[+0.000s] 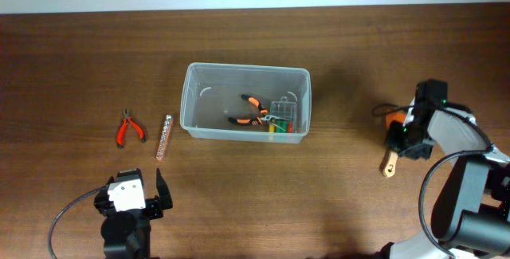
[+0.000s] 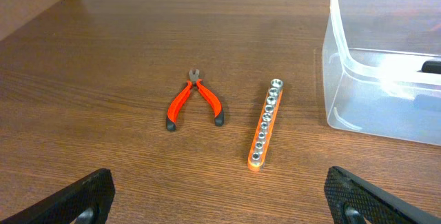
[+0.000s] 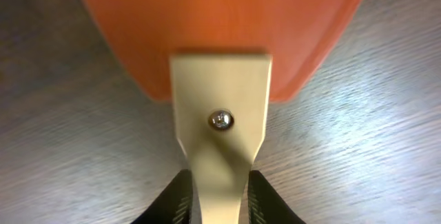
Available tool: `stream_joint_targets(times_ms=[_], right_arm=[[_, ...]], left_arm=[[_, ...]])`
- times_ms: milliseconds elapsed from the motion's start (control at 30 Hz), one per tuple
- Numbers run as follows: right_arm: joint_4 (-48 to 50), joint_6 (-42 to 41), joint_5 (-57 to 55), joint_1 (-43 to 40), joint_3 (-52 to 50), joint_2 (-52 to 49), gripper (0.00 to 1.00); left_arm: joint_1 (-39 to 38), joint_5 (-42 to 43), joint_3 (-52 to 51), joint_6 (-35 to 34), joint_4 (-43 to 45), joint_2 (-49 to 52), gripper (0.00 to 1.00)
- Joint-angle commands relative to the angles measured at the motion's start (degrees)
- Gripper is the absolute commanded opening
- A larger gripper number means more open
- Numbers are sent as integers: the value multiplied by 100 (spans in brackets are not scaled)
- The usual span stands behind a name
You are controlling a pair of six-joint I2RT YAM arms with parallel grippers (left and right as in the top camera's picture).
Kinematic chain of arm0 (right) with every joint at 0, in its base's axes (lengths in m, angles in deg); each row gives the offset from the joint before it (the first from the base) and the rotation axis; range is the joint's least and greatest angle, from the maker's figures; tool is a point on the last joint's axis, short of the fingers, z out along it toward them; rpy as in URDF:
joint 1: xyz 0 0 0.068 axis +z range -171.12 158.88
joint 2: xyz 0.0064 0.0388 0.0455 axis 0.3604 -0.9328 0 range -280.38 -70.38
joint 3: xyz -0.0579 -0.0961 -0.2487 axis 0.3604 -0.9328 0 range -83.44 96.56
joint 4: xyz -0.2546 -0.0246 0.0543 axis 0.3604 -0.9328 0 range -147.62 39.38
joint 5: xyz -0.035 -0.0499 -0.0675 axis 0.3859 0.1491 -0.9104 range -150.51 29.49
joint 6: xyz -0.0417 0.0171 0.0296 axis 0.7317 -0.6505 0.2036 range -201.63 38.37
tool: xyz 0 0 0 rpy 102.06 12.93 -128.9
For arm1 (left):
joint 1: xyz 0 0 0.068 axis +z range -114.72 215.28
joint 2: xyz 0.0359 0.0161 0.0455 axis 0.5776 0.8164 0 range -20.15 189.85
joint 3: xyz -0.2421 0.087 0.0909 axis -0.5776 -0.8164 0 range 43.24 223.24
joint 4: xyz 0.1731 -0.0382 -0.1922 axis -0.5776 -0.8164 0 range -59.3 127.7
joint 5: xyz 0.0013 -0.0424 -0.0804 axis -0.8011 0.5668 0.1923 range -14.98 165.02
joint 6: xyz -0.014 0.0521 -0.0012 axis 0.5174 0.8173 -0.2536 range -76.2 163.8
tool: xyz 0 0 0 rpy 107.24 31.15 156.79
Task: Pack container
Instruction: 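Lower right gripper onto the scraper's wooden handle and grasp it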
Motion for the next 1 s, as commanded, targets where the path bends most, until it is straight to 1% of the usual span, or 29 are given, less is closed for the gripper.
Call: stream_joint_targets(times_ms=[0,100,133,200,300,367,433,633,833,967], right_arm=[[-170,81,-31,-2,588,4,21],[-330,136,-129,-4,870,4,20],[-385,133,-186,-4,949,4,22],[-461,129,-225,-4,986,4,31],[-531,68,-225,0,979,2,38],[-568,-52,-225,0,979,2,49],[-597,-199,-223,0,973,2,53],[-597,-457,-223,2,815,2,54],[-146,-494,-225,0,208,2,53],[33,-494,-229,-4,4,2,54]], left_arm=[[28,20,-48,109,33,-39,99],[28,20,-48,109,33,-39,99],[28,20,-48,109,33,-39,99],[28,20,-48,109,33,-39,99],[28,20,-48,109,33,-39,99],[28,20,-48,111,33,-39,99],[28,20,-48,109,33,-39,99],[28,20,-48,111,33,-39,99],[28,20,-48,109,33,-39,99],[28,20,-48,109,33,-39,99]])
